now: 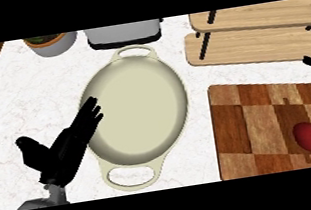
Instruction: Pick the tomato from the cutting board and place it in the pot
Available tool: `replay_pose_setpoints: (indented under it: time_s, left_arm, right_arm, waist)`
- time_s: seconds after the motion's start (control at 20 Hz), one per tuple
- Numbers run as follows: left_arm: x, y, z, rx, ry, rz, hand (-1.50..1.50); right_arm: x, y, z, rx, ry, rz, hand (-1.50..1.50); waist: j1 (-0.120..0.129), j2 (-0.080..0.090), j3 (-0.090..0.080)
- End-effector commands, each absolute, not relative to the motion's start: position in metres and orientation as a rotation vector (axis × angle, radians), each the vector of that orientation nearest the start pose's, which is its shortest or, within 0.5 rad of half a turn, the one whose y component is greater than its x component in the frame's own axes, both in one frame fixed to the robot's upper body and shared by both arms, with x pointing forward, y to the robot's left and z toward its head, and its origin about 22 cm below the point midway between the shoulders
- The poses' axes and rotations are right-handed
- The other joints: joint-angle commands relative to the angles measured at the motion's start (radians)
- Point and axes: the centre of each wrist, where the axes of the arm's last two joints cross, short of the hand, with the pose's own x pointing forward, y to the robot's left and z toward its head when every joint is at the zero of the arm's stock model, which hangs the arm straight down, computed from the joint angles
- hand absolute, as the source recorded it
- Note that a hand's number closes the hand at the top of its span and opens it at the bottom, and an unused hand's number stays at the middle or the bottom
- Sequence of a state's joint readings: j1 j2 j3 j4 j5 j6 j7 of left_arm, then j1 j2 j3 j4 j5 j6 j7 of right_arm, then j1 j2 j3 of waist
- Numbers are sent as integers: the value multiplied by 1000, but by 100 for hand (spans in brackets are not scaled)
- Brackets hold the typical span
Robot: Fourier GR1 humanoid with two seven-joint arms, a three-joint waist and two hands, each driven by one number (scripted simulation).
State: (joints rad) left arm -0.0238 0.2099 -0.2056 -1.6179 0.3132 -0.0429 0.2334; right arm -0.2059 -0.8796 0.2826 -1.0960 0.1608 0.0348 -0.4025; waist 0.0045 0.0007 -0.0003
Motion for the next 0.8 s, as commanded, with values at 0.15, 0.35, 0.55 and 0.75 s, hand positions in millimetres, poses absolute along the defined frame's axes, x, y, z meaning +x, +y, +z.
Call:
replay_pose_setpoints:
  time_s: [0.15,0.35,0.55,0.75]
  left_arm:
    - [231,228,14,-252,-1309,-119,0]
    - [225,222,23,-270,-1307,-135,0]
    - [237,231,27,-255,-1326,-129,0]
    - [239,226,17,-249,-1321,-141,0]
  right_arm:
    - [267,-408,135,-579,-1294,1179,-150]
    - [264,-392,166,-504,-1124,1227,-150]
    - [251,-376,189,-526,-1050,1174,-150]
    - [243,-366,188,-489,-1018,1132,-150]
  waist:
    - [-19,-6,-2]
    - [-17,-9,-2]
    - [-21,-6,-2]
    - [-13,-3,-1]
